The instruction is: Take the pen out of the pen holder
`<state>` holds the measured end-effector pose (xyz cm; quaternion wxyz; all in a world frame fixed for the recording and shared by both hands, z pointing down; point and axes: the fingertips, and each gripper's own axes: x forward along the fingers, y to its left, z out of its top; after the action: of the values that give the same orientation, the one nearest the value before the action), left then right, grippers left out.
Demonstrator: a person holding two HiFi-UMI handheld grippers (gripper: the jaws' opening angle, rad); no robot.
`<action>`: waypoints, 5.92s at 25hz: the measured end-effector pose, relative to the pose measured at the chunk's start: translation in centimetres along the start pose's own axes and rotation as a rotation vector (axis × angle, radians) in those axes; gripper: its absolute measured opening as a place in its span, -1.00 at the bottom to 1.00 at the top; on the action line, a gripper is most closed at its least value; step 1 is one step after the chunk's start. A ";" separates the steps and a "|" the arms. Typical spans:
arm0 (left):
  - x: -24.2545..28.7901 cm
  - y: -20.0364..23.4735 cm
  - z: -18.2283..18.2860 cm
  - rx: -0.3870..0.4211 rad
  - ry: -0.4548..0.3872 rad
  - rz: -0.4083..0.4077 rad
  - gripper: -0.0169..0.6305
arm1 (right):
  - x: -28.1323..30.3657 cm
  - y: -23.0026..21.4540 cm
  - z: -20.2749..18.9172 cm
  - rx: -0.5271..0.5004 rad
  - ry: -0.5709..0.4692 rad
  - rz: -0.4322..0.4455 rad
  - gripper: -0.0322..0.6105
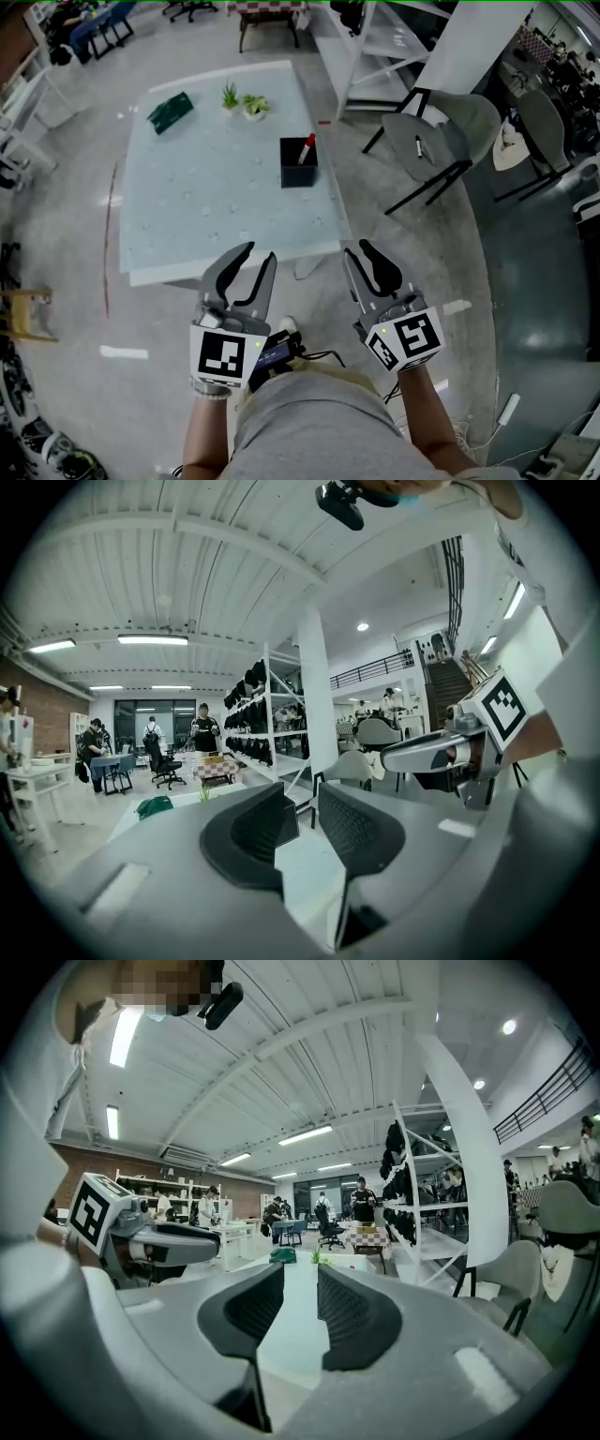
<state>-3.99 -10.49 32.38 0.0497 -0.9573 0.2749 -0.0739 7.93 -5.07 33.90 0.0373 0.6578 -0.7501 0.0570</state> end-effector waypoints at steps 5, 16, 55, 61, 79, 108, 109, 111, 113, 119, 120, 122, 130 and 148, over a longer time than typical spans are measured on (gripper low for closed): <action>1.4 2.4 -0.2 0.001 -0.001 -0.005 -0.59 | 2.9 -0.3 0.8 -0.015 -0.004 -0.004 -0.56; 2.8 4.1 -1.0 -0.013 0.007 -0.037 -0.58 | 4.5 -0.8 0.8 -0.014 0.020 -0.051 -0.56; 10.0 8.2 -2.3 -0.073 0.072 0.134 -0.55 | 15.1 -8.0 0.0 -0.023 0.077 0.109 -0.54; 11.4 8.9 -2.7 -0.088 0.084 0.164 -0.55 | 17.6 -9.5 -0.3 -0.028 0.096 0.134 -0.54; 13.1 11.0 -3.4 -0.114 0.121 0.265 -0.55 | 24.2 -12.0 -3.7 -0.055 0.199 0.196 -0.54; 13.6 12.0 -4.6 -0.143 0.155 0.302 -0.55 | 28.4 -12.4 -6.7 -0.086 0.277 0.242 -0.70; 13.6 11.9 -4.6 -0.141 0.154 0.302 -0.55 | 28.3 -12.5 -6.4 -0.082 0.267 0.240 -0.70; 13.5 11.9 -4.4 -0.136 0.151 0.300 -0.55 | 28.2 -12.5 -5.9 -0.079 0.246 0.237 -0.70; 13.5 11.8 -4.2 -0.133 0.147 0.300 -0.55 | 28.0 -12.4 -5.3 -0.074 0.229 0.238 -0.70; 13.4 11.6 -3.2 -0.113 0.123 0.286 -0.56 | 26.9 -11.8 -2.9 -0.066 0.176 0.245 -0.70; 13.3 11.6 -3.0 -0.112 0.117 0.286 -0.57 | 26.6 -11.7 -2.4 -0.064 0.165 0.245 -0.70; 13.2 11.5 -2.6 -0.108 0.107 0.285 -0.61 | 26.0 -11.4 -1.4 -0.061 0.140 0.242 -0.70; 13.2 10.8 -1.0 -0.072 0.076 0.254 -0.78 | 22.7 -11.1 2.7 -0.057 0.035 0.202 -0.70; 15.5 6.6 1.3 -0.008 0.015 0.046 -0.95 | 14.7 -14.1 4.5 -0.076 -0.018 -0.011 -0.70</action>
<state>5.80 -24.30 31.97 0.0458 -0.9503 0.2977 -0.0788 20.06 -21.91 31.83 0.0559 0.6603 -0.7486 0.0225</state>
